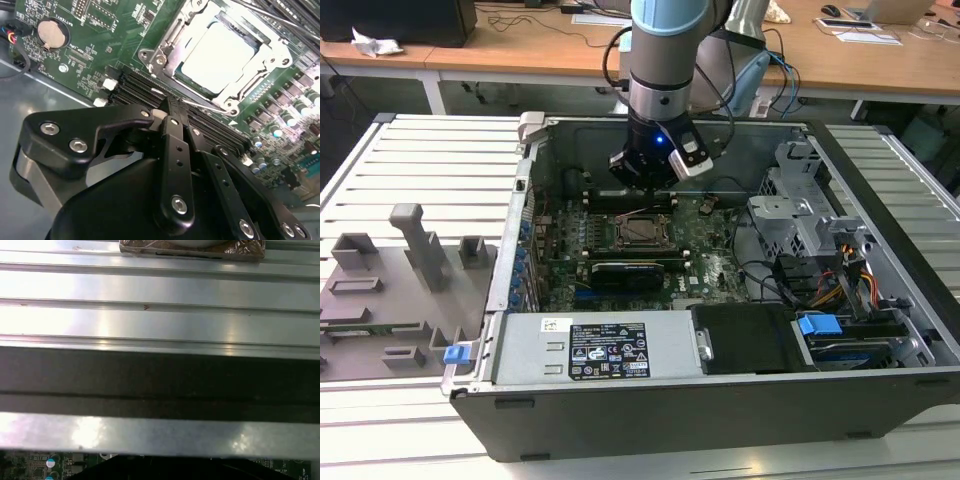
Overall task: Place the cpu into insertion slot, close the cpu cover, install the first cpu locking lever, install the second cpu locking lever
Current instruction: 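Install the first cpu locking lever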
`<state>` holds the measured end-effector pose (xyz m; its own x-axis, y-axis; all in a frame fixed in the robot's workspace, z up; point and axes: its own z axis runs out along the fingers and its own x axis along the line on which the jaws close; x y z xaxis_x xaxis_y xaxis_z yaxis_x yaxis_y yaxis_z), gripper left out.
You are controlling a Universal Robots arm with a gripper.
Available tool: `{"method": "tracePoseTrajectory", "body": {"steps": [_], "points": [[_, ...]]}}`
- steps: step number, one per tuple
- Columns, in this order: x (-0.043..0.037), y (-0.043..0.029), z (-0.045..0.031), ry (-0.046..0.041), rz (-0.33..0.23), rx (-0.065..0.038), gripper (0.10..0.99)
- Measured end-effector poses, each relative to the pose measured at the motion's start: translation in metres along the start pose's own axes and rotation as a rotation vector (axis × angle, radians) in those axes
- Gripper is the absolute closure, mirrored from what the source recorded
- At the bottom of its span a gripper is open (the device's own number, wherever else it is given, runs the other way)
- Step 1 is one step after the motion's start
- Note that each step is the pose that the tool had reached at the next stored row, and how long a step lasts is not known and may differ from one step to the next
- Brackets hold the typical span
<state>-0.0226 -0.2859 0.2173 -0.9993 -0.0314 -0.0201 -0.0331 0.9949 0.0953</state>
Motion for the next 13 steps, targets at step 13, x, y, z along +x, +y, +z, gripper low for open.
{"method": "tracePoseTrajectory", "body": {"steps": [13], "points": [[-0.0040,-0.0013,0.0118,0.0002,0.000,0.002,0.980]]}}
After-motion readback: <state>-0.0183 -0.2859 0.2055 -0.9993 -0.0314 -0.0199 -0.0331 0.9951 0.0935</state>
